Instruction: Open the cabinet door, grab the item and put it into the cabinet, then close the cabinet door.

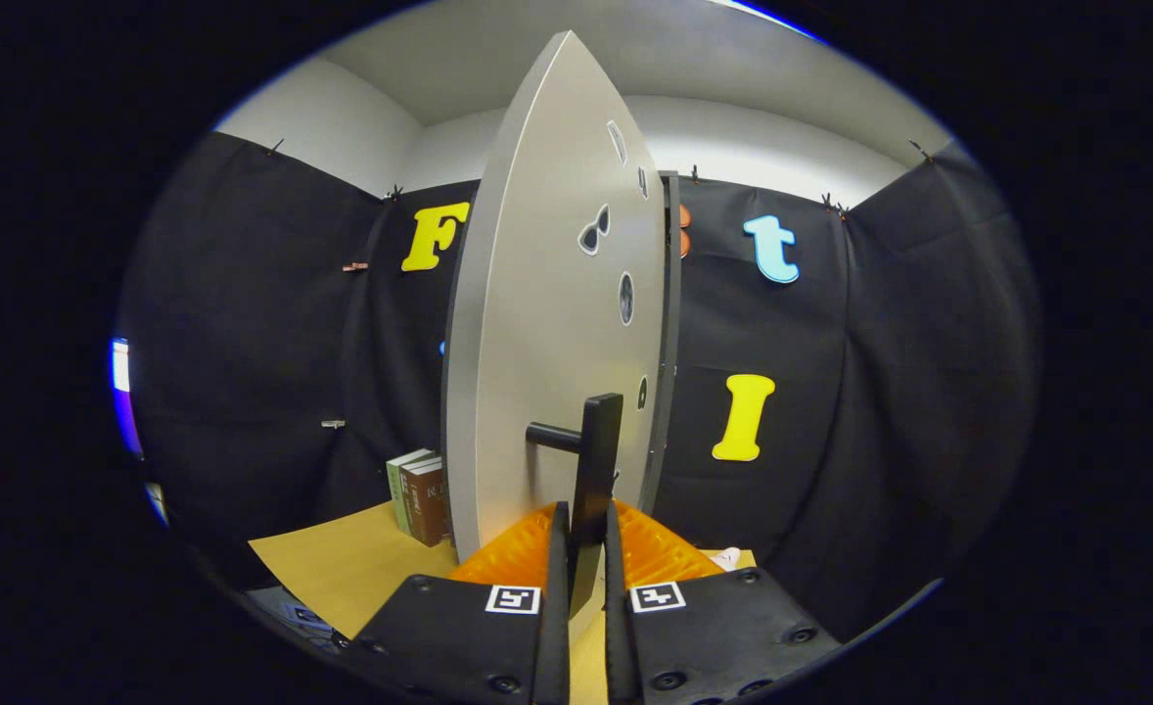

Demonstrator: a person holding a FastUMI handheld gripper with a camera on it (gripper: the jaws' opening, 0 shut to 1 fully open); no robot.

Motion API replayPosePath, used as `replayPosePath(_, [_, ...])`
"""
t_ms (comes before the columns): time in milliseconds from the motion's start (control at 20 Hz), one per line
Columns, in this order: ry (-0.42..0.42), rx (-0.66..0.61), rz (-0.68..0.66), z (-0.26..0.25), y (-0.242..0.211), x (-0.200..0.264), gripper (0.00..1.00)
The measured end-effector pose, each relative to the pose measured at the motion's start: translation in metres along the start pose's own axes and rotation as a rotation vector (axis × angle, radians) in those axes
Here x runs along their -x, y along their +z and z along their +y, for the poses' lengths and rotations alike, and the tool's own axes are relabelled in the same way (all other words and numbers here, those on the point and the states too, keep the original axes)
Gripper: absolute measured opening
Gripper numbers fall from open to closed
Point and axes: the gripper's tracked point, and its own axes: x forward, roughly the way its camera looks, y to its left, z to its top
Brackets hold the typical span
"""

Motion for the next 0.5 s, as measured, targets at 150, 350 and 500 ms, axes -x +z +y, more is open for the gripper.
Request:
replayPosePath(150, [-0.025, -0.021, -0.003, -0.01, -0.001, 0.005, 0.18])
replayPosePath(350, [-0.059, -0.019, 0.009, -0.024, -0.005, 0.01, 0.18])
replayPosePath(500, [-0.064, -0.03, 0.005, -0.027, -0.004, 0.013, 0.16])
